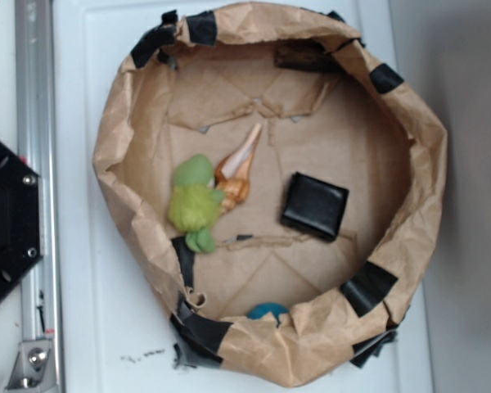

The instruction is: Grab the blue ball.

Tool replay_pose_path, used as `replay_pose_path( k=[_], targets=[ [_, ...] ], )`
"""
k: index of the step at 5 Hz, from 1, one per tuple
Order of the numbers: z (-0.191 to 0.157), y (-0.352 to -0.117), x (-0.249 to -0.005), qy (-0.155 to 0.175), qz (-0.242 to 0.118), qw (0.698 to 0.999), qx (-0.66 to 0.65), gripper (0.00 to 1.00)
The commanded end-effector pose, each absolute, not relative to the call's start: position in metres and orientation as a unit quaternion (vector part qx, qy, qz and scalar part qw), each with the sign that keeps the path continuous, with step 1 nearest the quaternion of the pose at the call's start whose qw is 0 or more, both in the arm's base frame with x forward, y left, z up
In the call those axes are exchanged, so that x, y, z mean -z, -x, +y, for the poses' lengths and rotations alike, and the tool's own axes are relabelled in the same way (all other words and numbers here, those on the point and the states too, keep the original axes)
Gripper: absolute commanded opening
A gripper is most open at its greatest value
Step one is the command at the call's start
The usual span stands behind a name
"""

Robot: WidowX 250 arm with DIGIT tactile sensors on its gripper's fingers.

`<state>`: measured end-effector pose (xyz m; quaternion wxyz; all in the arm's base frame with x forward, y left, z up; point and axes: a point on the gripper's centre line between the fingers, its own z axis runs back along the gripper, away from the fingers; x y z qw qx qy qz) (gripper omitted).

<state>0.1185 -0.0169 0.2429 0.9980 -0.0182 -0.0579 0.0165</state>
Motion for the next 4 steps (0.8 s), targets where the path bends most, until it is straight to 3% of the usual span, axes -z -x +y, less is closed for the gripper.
replay_pose_path(
  k=[1,2,3,4],
  targets=[
    [-0.017,-0.119,-0.243,0.018,-0.058,0.998,-0.017,1.00],
    [-0.003,-0.169,-0.228,0.040,-0.053,0.993,-0.097,1.00],
    [0.006,-0.214,-0.208,0.089,-0.054,0.969,-0.223,1.00],
    [0.010,-0.239,-0.174,0.147,-0.034,0.926,-0.347,1.00]
  ],
)
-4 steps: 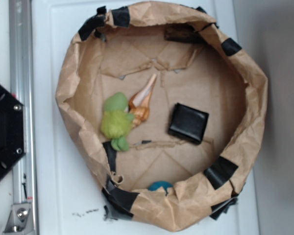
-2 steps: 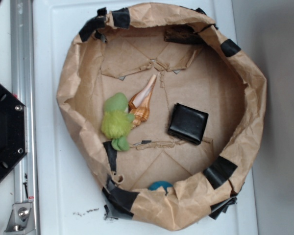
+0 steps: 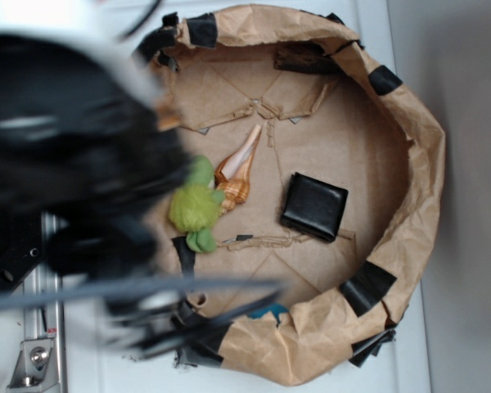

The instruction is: Grab the blue ball.

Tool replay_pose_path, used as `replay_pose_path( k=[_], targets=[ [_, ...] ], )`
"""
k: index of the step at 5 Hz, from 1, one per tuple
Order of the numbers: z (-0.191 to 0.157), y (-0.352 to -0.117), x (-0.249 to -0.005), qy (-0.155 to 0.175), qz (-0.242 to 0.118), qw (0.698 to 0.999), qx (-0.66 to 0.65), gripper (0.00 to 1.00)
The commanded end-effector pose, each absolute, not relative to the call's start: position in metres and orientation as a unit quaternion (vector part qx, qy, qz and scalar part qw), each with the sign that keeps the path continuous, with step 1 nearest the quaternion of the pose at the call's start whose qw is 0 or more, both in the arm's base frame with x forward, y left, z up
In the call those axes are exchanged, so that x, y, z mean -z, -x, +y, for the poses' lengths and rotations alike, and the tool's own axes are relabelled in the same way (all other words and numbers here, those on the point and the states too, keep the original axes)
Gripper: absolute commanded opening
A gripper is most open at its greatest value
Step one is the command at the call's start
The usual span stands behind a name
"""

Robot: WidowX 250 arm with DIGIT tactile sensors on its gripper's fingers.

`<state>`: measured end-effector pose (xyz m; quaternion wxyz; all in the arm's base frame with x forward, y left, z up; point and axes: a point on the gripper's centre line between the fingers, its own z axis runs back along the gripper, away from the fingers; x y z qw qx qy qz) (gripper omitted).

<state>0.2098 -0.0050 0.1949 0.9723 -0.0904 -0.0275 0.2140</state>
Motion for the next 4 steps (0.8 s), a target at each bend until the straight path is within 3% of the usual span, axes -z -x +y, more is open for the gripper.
replay_pose_path(
  k=[1,2,3,4],
  targets=[
    [0.001,-0.254,-0.127,0.180,0.041,0.877,-0.443,1.00],
    [-0.023,-0.248,-0.093,0.150,0.070,0.858,-0.486,1.00],
    [-0.048,-0.241,-0.069,0.168,0.083,0.817,-0.545,1.00],
    [-0.076,-0.247,-0.057,0.217,0.113,0.812,-0.530,1.00]
  ],
)
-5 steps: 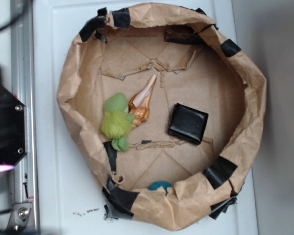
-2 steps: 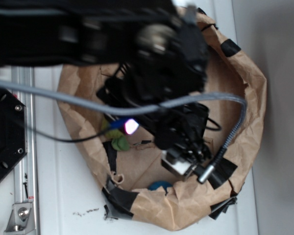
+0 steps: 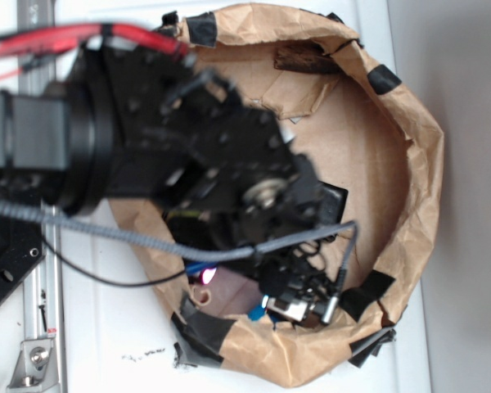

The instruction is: Grab the blue ball.

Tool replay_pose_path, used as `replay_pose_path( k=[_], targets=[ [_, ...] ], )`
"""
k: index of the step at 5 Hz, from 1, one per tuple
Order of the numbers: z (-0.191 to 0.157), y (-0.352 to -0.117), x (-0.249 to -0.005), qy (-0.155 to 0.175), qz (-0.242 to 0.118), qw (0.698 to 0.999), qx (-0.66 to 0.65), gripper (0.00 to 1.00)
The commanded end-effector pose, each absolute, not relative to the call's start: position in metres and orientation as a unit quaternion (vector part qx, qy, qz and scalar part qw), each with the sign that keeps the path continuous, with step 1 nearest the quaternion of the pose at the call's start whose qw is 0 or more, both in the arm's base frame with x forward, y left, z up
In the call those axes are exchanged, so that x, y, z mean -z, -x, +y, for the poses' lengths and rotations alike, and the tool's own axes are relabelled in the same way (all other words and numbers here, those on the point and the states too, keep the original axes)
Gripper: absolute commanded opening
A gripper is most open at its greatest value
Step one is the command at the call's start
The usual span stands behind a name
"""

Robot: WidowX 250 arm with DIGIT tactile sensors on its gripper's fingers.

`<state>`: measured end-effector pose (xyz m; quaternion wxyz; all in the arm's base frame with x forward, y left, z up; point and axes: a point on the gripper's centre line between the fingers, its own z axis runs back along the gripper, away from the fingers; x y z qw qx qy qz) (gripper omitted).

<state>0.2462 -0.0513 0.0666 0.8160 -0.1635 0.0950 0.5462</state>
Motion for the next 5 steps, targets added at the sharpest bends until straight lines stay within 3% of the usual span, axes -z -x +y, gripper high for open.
replay_pose_path(
  k=[1,2,3,4,5],
  targets=[
    [-0.091,-0.259,-0.053,0.223,0.102,0.820,-0.518,1.00],
    [-0.072,-0.277,-0.060,0.248,0.061,0.813,-0.523,1.00],
    [-0.074,-0.287,-0.046,0.259,0.088,0.820,-0.503,1.00],
    [-0.090,-0.282,-0.028,0.257,0.113,0.827,-0.487,0.00],
    [-0.091,-0.271,-0.029,0.249,0.116,0.836,-0.475,0.00]
  ],
)
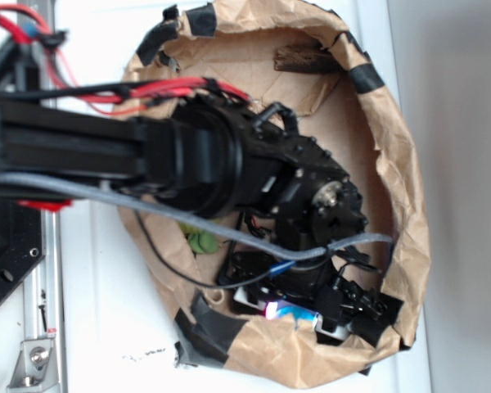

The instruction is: Grab the blue ball.

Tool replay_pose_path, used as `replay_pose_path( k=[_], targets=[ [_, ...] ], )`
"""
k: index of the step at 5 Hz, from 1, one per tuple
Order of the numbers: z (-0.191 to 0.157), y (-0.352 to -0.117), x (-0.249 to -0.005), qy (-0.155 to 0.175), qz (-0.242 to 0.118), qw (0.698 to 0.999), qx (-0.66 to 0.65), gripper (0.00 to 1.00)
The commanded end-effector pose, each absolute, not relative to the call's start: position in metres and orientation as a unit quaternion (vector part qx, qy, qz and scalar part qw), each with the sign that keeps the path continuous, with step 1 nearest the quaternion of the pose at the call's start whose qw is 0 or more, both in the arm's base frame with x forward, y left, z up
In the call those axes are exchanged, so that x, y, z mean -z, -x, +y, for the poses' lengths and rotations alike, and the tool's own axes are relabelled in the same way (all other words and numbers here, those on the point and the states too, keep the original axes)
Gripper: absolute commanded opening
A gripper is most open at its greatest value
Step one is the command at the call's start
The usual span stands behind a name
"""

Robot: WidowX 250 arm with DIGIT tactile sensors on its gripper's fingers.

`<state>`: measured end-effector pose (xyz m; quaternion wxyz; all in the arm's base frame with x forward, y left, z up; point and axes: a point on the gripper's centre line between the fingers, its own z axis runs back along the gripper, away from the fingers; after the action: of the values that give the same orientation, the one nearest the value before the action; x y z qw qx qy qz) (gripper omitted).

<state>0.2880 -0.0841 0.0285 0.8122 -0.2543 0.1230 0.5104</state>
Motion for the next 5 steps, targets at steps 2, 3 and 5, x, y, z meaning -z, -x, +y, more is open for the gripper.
replay_pose_path(
  k=[2,3,5],
  targets=[
    [-0.014,-0.283,-0.109,0.228,-0.004,0.928,-0.294,0.00],
    [0.026,-0.278,-0.156,0.198,-0.045,0.933,-0.298,0.00],
    [0.027,-0.261,-0.205,0.088,-0.109,0.989,-0.052,0.00]
  ],
)
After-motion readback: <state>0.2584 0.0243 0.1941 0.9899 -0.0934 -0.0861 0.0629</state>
